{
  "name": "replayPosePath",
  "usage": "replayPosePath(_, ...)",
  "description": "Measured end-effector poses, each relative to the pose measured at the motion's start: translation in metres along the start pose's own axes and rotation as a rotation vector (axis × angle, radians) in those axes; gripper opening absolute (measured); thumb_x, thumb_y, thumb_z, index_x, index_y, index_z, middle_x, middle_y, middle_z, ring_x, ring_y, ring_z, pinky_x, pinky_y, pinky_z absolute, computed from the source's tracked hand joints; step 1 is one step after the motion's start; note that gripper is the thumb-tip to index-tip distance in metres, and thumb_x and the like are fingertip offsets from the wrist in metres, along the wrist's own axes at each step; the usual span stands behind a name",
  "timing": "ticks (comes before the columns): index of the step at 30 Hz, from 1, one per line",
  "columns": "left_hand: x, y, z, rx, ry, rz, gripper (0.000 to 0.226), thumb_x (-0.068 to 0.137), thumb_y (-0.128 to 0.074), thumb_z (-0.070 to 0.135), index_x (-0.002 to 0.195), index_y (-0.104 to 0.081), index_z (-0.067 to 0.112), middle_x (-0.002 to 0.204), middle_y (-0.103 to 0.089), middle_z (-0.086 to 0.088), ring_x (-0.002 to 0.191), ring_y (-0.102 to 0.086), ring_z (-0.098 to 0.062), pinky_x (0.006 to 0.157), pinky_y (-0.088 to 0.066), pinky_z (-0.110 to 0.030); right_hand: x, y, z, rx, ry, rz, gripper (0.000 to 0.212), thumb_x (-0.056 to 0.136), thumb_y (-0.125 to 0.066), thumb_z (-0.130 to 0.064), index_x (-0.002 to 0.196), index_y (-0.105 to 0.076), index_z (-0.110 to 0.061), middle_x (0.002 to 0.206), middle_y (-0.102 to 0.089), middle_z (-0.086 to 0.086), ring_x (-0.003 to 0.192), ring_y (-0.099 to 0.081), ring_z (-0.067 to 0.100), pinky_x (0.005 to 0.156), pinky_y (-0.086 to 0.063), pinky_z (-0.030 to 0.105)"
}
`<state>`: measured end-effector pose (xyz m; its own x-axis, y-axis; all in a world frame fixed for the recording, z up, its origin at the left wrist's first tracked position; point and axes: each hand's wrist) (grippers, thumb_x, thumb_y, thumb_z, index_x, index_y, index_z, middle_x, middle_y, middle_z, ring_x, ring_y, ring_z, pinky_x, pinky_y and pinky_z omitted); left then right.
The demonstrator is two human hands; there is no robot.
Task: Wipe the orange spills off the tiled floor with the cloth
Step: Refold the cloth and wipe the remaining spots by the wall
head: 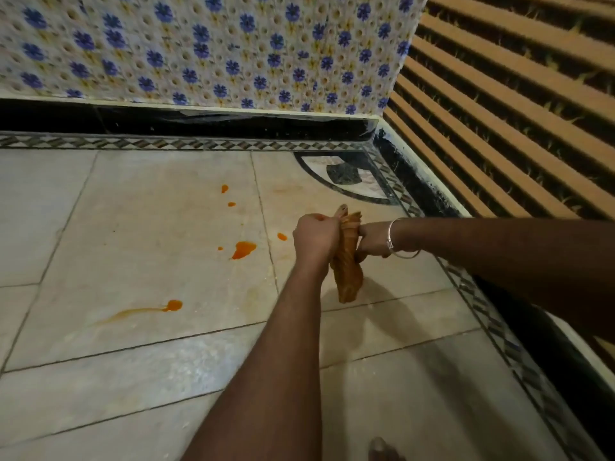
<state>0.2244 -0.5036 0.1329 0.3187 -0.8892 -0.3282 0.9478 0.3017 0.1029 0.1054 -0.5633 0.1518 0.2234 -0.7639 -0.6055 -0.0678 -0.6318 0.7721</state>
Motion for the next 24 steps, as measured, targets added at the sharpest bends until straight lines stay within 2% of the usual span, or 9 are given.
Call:
replayPosePath(3,0.01,0.03,-0.006,0.03,-0.048,0.045,0.026,0.094,-0.062,0.025,0.076,-0.069,0.006,0.069,-0.064,-0.008,0.07,-0.061,-0.028,0.066,-0.053,-0.041,0.023,-0.018,-0.009,0.137,0.034,0.103,0.053,0.09,-0.067,-0.023,0.139,-0.051,-0.014,0.128,-0.06,0.011,0.107,-0.058,0.026,0.083,-0.053,0.037)
replayPosePath(7,0.02,0.087,-0.03,0.05,-0.056,0.178,0.022,0.092,-0.064,0.023,0.076,-0.071,0.011,0.069,-0.066,-0.005,0.065,-0.061,-0.024,0.059,-0.043,-0.029,0.057,-0.065,-0.046,0.213,0.19,0.16,0.049,0.089,-0.069,-0.034,0.133,-0.056,-0.016,0.125,-0.063,0.011,0.106,-0.061,0.025,0.085,-0.047,0.031)
replayPosePath(11,0.023,0.143,-0.059,0.117,-0.003,0.267,0.02,0.087,-0.057,0.012,0.075,-0.073,0.012,0.069,-0.068,-0.006,0.064,-0.061,-0.023,0.055,-0.042,-0.027,0.068,-0.111,-0.097,0.261,0.413,0.188,0.038,0.095,-0.062,-0.026,0.13,-0.058,-0.012,0.129,-0.06,0.012,0.118,-0.056,0.029,0.086,-0.039,0.027)
replayPosePath(14,0.024,0.179,-0.077,0.04,0.061,0.315,0.02,0.08,-0.055,0.009,0.066,-0.068,0.011,0.059,-0.062,-0.005,0.058,-0.055,-0.027,0.056,-0.042,-0.032,0.075,-0.14,-0.127,0.256,0.575,0.194,0.038,0.096,-0.056,-0.023,0.132,-0.055,-0.011,0.131,-0.059,0.014,0.123,-0.053,0.03,0.098,-0.04,0.032)
replayPosePath(17,0.02,0.216,-0.1,-0.06,0.125,0.463,0.024,0.091,-0.055,0.007,0.068,-0.064,0.007,0.055,-0.062,0.001,0.057,-0.06,-0.023,0.055,-0.047,-0.028,0.085,-0.16,-0.148,0.236,0.641,0.246,0.045,0.099,-0.05,-0.035,0.142,-0.045,-0.02,0.135,-0.055,0.007,0.125,-0.05,0.026,0.103,-0.042,0.042)
replayPosePath(19,0.015,0.24,-0.125,0.123,0.153,0.62,0.024,0.097,-0.058,0.026,0.099,-0.072,0.005,0.09,-0.074,-0.009,0.086,-0.068,-0.028,0.073,-0.054,-0.036,0.091,-0.177,-0.157,0.156,0.688,0.277,0.048,0.101,-0.045,-0.035,0.147,-0.039,-0.022,0.141,-0.05,0.007,0.129,-0.046,0.026,0.106,-0.04,0.043)
replayPosePath(21,0.011,0.254,-0.15,0.482,0.189,0.726,0.049,0.102,-0.053,0.039,0.141,-0.058,0.01,0.137,-0.063,-0.017,0.123,-0.06,-0.034,0.102,-0.048,-0.046,0.095,-0.196,-0.16,0.042,0.742,0.308,0.05,0.101,-0.042,-0.035,0.149,-0.034,-0.022,0.148,-0.043,0.006,0.135,-0.04,0.025,0.11,-0.036,0.042)
replayPosePath(22,0.011,0.256,-0.161,0.646,0.166,0.709,0.055,0.104,-0.047,0.042,0.152,-0.047,0.014,0.153,-0.051,-0.016,0.138,-0.049,-0.034,0.113,-0.039,-0.051,0.098,-0.206,-0.159,-0.019,0.758,0.315,0.052,0.101,-0.04,-0.036,0.151,-0.031,-0.021,0.153,-0.037,0.005,0.14,-0.035,0.024,0.114,-0.032,0.041)
replayPosePath(24,0.011,0.241,-0.18,0.914,0.077,0.51,0.061,0.107,-0.03,0.05,0.163,-0.027,0.024,0.17,-0.023,-0.011,0.157,-0.021,-0.03,0.124,-0.018,-0.057,0.102,-0.226,-0.153,-0.129,0.757,0.308,0.059,0.102,-0.031,-0.038,0.156,-0.02,-0.019,0.163,-0.02,0.005,0.151,-0.017,0.023,0.121,-0.018,0.04)
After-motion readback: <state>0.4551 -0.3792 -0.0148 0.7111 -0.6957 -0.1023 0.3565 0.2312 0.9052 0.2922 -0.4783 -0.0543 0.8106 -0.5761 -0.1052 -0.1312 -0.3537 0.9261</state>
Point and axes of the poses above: each hand's wrist, its own x-axis towards the middle knuckle, its own y-axis out of the back of the hand, z = x × y
